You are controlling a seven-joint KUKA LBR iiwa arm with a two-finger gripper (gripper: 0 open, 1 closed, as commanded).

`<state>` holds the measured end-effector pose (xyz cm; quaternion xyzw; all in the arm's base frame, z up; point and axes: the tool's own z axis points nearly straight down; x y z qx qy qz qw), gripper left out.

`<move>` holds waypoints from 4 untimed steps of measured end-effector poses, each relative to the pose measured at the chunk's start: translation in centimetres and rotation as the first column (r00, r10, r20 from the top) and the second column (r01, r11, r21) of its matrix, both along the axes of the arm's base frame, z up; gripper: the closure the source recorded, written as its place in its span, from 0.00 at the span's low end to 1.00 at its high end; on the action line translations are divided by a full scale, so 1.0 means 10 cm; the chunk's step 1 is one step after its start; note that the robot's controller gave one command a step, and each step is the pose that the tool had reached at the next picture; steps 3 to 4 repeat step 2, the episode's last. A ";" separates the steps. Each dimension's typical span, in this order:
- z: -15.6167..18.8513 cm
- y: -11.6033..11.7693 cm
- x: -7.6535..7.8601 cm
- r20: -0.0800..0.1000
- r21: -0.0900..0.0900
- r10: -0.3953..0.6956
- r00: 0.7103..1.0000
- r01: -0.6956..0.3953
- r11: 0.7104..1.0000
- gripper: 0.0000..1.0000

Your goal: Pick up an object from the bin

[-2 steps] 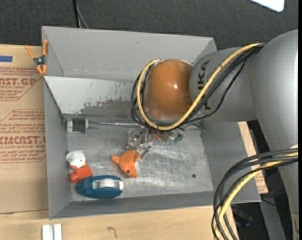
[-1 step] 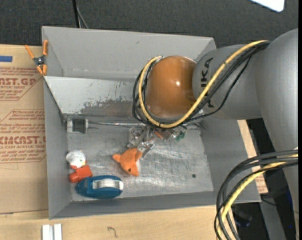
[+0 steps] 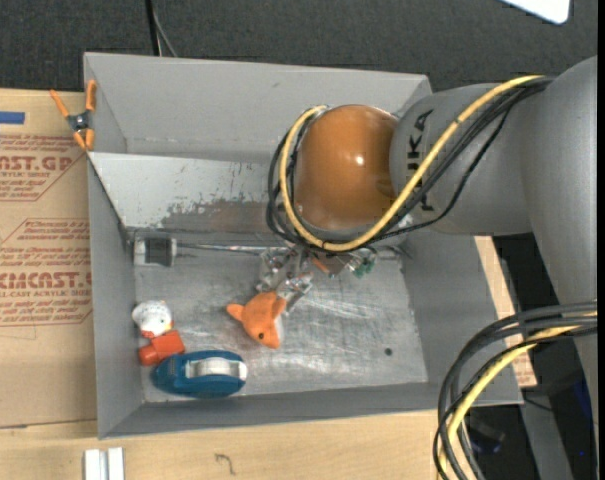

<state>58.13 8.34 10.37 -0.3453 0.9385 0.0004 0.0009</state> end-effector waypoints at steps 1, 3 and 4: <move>0.13 0.00 -0.01 -0.004 0.000 0.000 1.000 0.000 1.000 1.00; 0.30 0.00 -0.01 -0.001 0.000 0.000 1.000 0.000 1.000 1.00; 0.30 0.00 -0.01 -0.001 0.000 0.000 1.000 0.000 1.000 1.00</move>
Offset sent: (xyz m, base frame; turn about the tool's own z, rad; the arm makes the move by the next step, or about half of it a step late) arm 0.0001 0.0001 0.0284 0.0000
